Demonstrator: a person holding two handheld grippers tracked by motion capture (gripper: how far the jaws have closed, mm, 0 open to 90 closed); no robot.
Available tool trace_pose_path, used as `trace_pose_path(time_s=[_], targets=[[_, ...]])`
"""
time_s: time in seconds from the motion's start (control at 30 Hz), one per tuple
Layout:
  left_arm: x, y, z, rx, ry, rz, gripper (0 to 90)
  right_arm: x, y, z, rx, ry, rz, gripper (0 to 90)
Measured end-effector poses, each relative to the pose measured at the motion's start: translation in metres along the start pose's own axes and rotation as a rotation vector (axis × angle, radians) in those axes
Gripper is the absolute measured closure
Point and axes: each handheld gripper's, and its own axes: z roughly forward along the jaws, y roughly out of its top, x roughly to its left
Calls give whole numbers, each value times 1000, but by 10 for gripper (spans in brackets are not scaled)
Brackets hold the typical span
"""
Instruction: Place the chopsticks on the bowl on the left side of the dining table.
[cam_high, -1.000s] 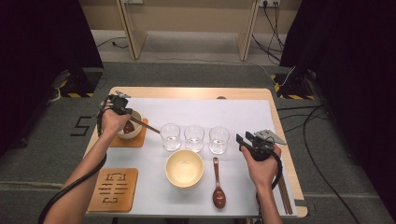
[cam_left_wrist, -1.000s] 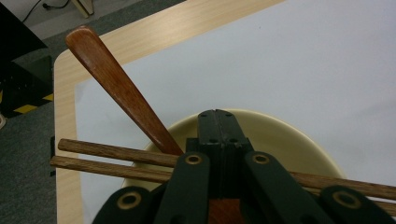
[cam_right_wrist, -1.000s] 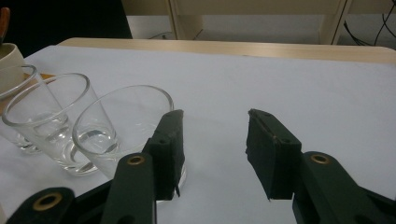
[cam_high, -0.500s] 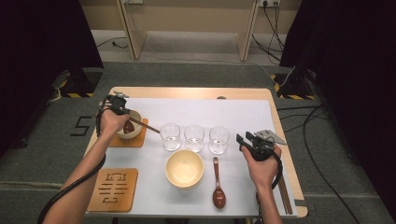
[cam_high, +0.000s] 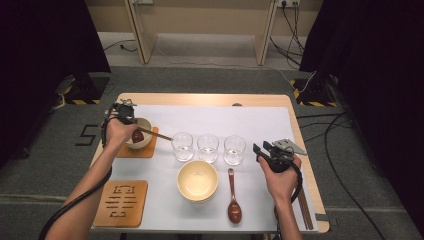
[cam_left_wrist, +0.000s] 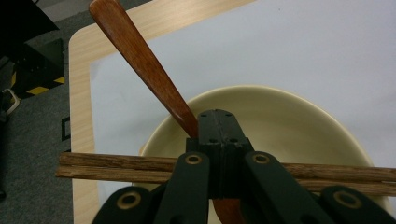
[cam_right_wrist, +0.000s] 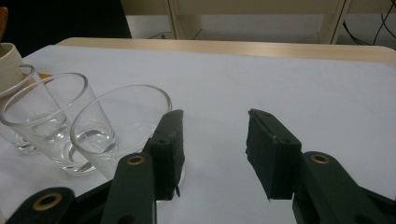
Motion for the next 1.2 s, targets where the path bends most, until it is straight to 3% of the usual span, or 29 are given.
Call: trace_pose_path(time_s=[0.8, 1.2], targets=[[-2, -8, -8, 27, 29, -38, 895, 1, 0, 0, 2, -3, -9, 566], [6, -6, -10, 20, 43, -36, 894, 1, 0, 0, 1, -3, -10, 566]])
